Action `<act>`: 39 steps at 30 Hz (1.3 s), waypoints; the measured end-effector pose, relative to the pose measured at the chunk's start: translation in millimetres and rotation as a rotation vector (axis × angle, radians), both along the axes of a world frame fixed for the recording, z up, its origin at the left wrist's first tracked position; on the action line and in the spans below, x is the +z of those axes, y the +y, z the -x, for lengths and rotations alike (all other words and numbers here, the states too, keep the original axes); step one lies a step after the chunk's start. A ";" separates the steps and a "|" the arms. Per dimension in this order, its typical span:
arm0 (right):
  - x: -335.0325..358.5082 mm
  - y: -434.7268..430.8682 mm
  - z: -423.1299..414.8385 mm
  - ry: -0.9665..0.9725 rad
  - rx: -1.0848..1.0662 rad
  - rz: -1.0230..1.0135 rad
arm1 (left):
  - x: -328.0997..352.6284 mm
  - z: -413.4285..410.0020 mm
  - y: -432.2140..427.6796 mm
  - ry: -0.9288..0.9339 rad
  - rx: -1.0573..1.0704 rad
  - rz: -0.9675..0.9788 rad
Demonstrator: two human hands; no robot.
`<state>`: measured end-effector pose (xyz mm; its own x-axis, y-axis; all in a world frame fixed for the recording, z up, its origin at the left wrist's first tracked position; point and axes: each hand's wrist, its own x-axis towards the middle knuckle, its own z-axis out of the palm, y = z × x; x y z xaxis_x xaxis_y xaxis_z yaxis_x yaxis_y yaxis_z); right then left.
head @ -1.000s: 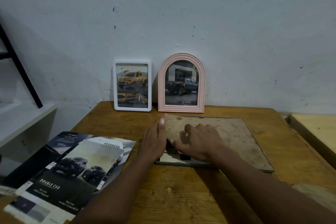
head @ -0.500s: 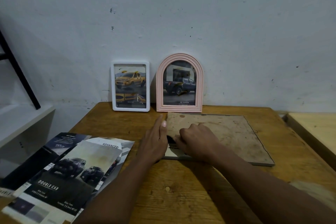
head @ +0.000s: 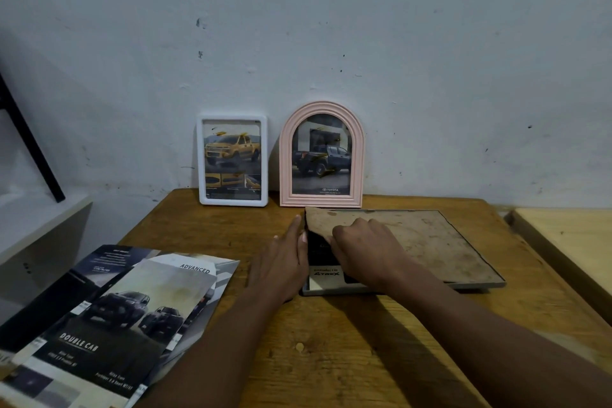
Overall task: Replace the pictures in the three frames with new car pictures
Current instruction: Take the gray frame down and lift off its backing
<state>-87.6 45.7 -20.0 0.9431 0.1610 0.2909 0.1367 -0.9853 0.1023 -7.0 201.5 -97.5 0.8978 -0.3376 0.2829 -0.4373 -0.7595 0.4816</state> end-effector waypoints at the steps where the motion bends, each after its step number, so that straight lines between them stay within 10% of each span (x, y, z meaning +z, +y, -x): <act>1: 0.4 0.5 0.2 -0.001 -0.001 0.001 | 0.6 0.3 -0.3 -0.007 0.002 -0.010; 15: 3.3 -3.1 7.7 -0.128 0.059 0.020 | 4.4 -3.3 -0.2 -0.104 -0.026 -0.044; 28: 60.2 5.6 2.5 -0.267 0.129 -0.064 | 25.2 -24.1 12.1 -0.029 -0.015 -0.459; 34: 35.1 5.5 11.1 -0.258 0.148 -0.074 | 53.2 -25.6 12.1 0.518 0.062 0.811; 39: 16.8 13.6 10.5 -0.191 0.152 -0.149 | 87.5 -22.9 2.9 0.755 -0.020 1.109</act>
<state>-98.1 59.3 -3.2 0.8371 0.2382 0.4925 0.2758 -0.9612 -0.0041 15.8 204.4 -10.1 0.9520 -0.2694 -0.1455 0.2006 0.1899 0.9611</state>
